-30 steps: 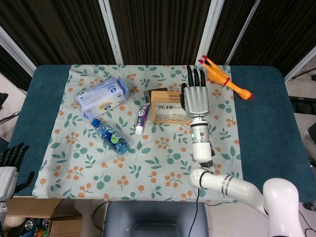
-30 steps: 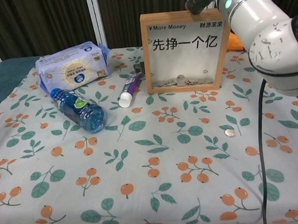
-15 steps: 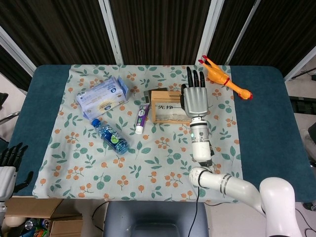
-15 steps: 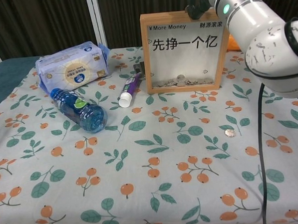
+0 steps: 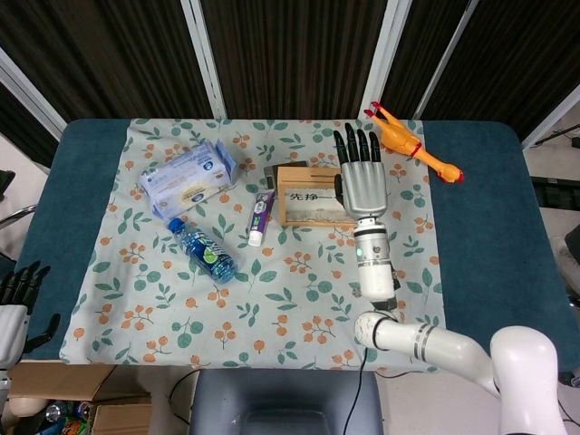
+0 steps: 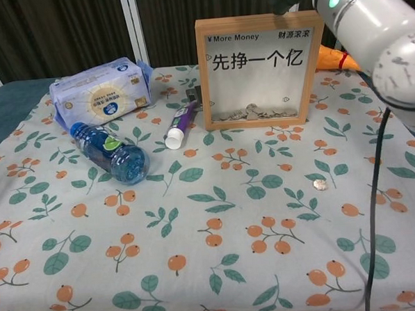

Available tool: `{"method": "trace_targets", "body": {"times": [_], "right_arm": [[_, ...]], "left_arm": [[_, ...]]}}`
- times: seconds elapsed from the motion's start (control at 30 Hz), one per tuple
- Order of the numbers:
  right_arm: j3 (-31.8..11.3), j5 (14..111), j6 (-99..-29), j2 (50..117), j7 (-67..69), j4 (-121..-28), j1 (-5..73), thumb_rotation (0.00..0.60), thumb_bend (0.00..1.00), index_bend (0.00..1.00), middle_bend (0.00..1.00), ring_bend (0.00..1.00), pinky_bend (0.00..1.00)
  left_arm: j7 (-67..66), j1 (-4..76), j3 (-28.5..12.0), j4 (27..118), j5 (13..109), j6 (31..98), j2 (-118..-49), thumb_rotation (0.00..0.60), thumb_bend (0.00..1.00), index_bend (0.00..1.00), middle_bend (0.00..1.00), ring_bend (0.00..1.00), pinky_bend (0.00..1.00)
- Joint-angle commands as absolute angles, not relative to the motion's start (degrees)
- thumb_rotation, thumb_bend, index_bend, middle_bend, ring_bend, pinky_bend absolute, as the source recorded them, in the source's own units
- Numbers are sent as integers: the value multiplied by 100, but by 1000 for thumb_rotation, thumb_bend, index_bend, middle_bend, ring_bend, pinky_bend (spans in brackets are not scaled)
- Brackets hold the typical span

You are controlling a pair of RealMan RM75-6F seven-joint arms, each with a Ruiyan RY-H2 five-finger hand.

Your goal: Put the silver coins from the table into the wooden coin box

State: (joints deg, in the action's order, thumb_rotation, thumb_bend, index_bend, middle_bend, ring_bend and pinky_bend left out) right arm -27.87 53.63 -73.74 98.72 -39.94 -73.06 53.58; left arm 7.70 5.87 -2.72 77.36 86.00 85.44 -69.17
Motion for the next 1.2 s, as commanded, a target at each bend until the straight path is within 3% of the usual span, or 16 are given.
{"method": "trace_targets", "body": {"times": [0.03, 0.2, 0.47, 0.57, 0.83, 1.2], "right_arm": [[-2068, 6622, -8077, 9167, -3159, -8424, 4611, 600, 666, 0, 77, 0, 0], [-1199, 7626, -8393, 8516, -2777, -9179, 3984, 600, 646, 0, 76, 0, 0], [4, 8542, -8438, 7995, -2672, -9367, 3222, 600, 250, 0, 46, 0, 0], [299, 8654, -8393, 8037, -2631, -9126, 2973, 600, 201, 0, 38, 0, 0], [612, 8585, -7954, 8434, -2196, -8339, 2586, 600, 186, 0, 34, 0, 0], [346, 8360, -7643, 9264, -2352, -7483, 2350, 600, 186, 0, 34, 0, 0]], "left_arm": [[747, 589, -292, 7766, 8581, 8550, -6899, 600, 377, 0, 0, 0, 0], [711, 610, -328, 7822, 8549, 8534, -6890, 600, 375, 0, 0, 0, 0], [636, 618, -346, 7885, 8545, 8549, -6867, 600, 376, 0, 0, 0, 0], [631, 618, -335, 7873, 8540, 8529, -6881, 600, 376, 0, 0, 0, 0], [589, 613, -301, 7838, 8564, 8518, -6932, 600, 375, 0, 0, 0, 0], [647, 588, -289, 7759, 8528, 8499, -6969, 600, 375, 0, 0, 0, 0]]}}
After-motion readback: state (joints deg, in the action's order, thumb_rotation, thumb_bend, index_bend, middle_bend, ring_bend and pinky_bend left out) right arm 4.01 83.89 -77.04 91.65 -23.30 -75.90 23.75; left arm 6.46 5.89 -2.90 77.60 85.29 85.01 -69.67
